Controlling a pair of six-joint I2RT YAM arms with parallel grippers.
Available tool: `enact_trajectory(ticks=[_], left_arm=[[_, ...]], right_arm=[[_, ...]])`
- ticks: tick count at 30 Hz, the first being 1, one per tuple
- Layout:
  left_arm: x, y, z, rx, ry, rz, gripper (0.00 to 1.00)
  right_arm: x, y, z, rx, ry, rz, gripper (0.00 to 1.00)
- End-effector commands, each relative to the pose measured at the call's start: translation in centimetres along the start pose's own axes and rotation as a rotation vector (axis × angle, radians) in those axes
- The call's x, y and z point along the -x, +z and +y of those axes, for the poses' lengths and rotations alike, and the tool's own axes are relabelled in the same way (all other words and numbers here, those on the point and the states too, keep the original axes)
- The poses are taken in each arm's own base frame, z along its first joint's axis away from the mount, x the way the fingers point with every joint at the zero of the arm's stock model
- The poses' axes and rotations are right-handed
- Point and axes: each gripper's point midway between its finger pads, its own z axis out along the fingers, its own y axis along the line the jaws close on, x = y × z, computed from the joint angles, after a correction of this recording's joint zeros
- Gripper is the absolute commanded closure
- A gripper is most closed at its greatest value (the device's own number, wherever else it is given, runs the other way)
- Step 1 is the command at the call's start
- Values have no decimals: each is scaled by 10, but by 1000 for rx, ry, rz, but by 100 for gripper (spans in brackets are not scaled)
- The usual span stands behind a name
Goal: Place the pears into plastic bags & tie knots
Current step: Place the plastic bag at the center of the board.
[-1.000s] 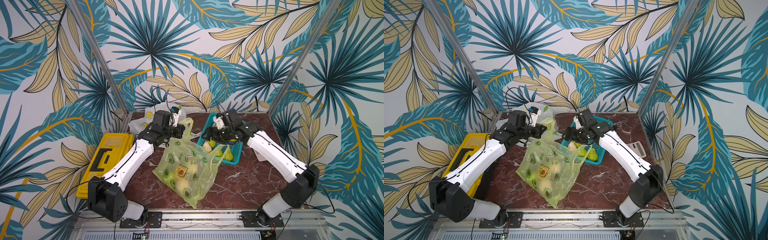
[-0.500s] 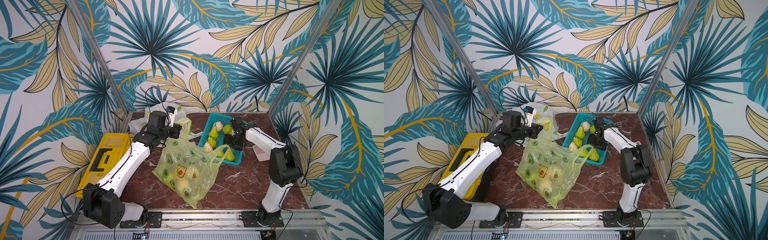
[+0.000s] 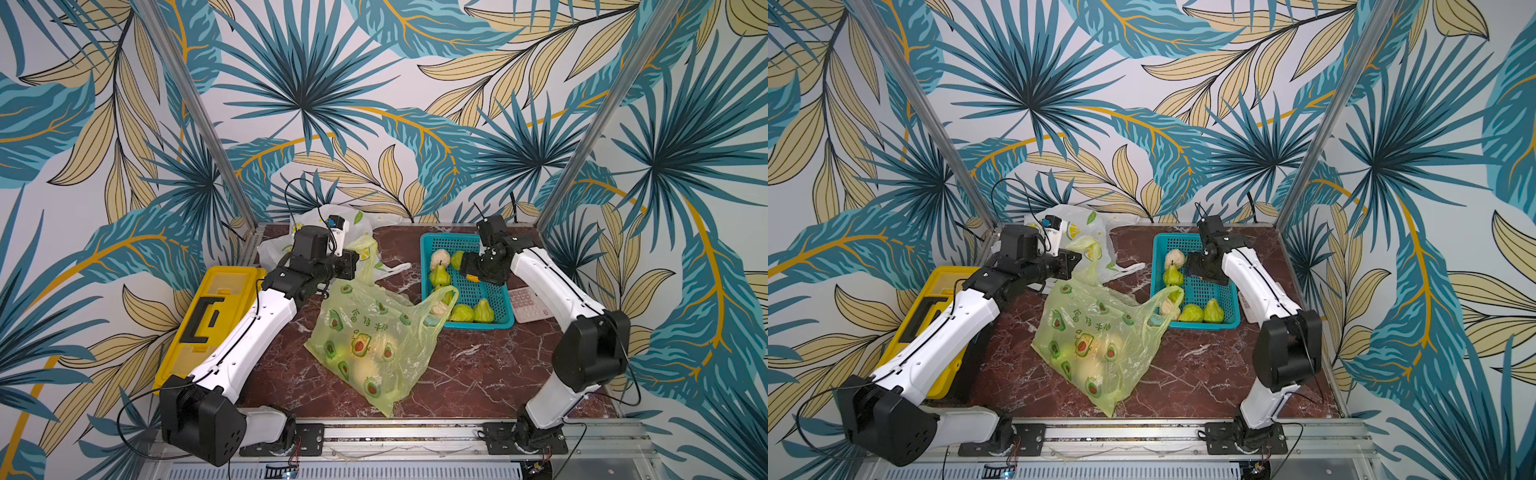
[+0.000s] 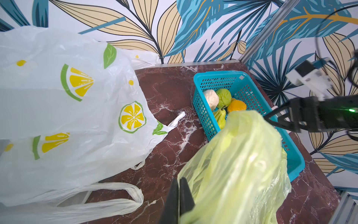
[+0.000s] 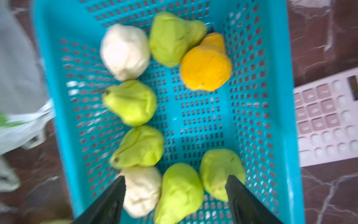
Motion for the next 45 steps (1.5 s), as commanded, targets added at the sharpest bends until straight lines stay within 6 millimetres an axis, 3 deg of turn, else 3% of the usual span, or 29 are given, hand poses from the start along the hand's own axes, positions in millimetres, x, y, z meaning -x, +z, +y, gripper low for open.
enact_trajectory(ticks=[1, 3, 6, 9, 14, 16, 17, 19, 21, 27, 30, 32, 34, 38, 40, 44, 45], left_arm=[[5, -6, -2, -11, -14, -28, 94], [6, -7, -3, -15, -14, -29, 94], [7, -6, -7, -29, -20, -28, 94], [7, -4, -11, -38, -17, -21, 94], [0, 2, -9, -38, -24, -1, 94], [0, 0, -8, -32, -22, -5, 94], [1, -3, -7, -25, -21, -14, 94], [6, -11, -4, 2, -20, -43, 94], [15, -26, 1, 44, -25, -93, 96], [38, -80, -1, 135, -29, -209, 98], [39, -100, -8, 171, -60, -239, 99], [36, -108, -12, 177, -106, -264, 99], [28, -106, -15, 171, -156, -260, 99], [20, -77, -29, 127, -176, -203, 98], [22, -59, -41, 69, -132, -193, 97], [28, -42, -59, -33, -29, -182, 94], [28, -40, -63, -58, -9, -172, 94]], right_arm=[[-36, -30, 27, 214, 159, 40, 9], [-48, -38, 39, 280, 222, 8, 1], [-63, -35, 49, 221, 235, -1, 1], [-73, -13, 56, 146, 255, -2, 1], [-70, 19, 80, 63, 184, -7, 2], [-68, 25, 84, 28, 132, -16, 13], [-67, 25, 89, 39, 105, -19, 27], [-57, 12, 100, 69, 24, -46, 58], [-45, -9, 119, 137, -81, -64, 72], [-16, -94, 172, 316, -327, -100, 92], [-7, -132, 189, 400, -377, -119, 95], [-4, -142, 193, 422, -386, -124, 95], [-3, -133, 191, 396, -392, -127, 95], [8, -89, 163, 259, -350, -149, 88], [18, -86, 147, 217, -320, -160, 80], [30, -125, 130, 178, -355, -237, 36], [32, -137, 126, 159, -379, -248, 30]])
